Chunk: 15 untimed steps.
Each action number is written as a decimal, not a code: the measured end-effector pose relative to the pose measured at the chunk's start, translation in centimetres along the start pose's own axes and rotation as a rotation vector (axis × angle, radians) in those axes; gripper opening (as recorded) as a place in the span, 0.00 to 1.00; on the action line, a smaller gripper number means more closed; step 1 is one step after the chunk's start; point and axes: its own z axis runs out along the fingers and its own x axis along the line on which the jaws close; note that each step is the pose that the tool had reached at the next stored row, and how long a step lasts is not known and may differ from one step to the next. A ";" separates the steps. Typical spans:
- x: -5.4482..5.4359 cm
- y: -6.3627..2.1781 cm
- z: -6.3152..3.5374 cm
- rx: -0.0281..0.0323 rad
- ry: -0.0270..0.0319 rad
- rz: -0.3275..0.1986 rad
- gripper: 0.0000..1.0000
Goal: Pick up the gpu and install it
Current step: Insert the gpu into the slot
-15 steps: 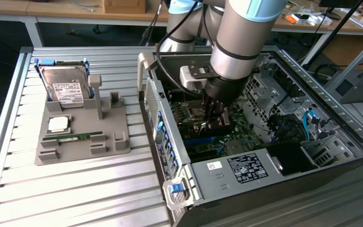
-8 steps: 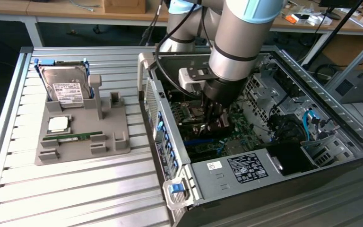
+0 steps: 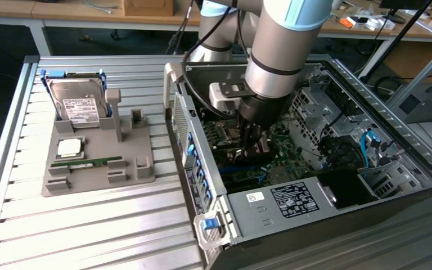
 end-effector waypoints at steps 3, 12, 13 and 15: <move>0.0 0.38 0.05 0.0001 -0.0001 0.000 0.27; 0.0 0.62 0.32 -0.0001 0.0000 0.000 0.27; 0.0 0.62 0.34 -0.0001 -0.0001 0.000 0.27; 0.0 0.62 0.36 -0.0001 -0.0001 0.000 0.27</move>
